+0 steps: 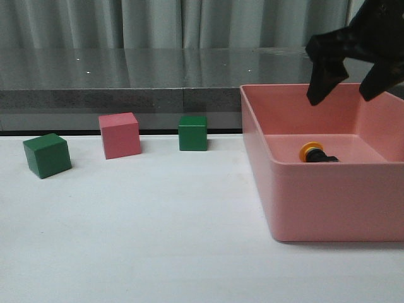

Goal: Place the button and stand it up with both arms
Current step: 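Lower the right gripper into the pink bin and grasp the yellow button, then lift the button out of the bin and carry it toward the cubes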

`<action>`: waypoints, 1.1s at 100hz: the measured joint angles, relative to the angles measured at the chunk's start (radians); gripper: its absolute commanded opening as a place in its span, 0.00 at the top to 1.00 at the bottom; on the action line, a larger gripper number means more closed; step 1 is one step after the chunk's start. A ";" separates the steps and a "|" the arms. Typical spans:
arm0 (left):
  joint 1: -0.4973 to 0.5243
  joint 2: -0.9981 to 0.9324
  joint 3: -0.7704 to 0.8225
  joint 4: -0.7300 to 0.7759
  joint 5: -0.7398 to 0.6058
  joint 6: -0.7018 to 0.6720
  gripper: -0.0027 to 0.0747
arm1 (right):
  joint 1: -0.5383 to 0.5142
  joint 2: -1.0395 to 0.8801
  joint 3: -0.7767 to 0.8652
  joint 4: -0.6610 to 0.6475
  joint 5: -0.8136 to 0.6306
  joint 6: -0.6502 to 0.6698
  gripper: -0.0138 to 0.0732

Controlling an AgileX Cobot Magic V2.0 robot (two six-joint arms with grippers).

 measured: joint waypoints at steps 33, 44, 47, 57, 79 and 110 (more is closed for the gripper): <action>0.000 0.000 0.000 0.000 0.000 0.000 0.99 | 0.000 0.175 0.000 0.000 -0.035 0.000 0.16; 0.000 0.000 0.000 0.000 0.000 0.000 0.99 | 0.000 0.210 -0.002 0.000 -0.039 0.000 0.21; 0.000 0.000 0.000 0.000 0.000 0.000 0.99 | 0.000 0.215 -0.002 0.000 -0.042 0.000 0.25; 0.000 0.000 0.000 0.000 0.000 0.000 0.99 | 0.000 0.231 -0.002 0.000 -0.042 -0.001 0.46; 0.000 0.000 0.000 0.000 0.000 0.000 0.99 | 0.000 0.234 -0.010 0.000 -0.032 -0.001 0.77; 0.000 0.000 0.000 0.000 0.000 0.000 0.99 | 0.020 0.150 -0.186 0.001 0.152 -0.088 0.78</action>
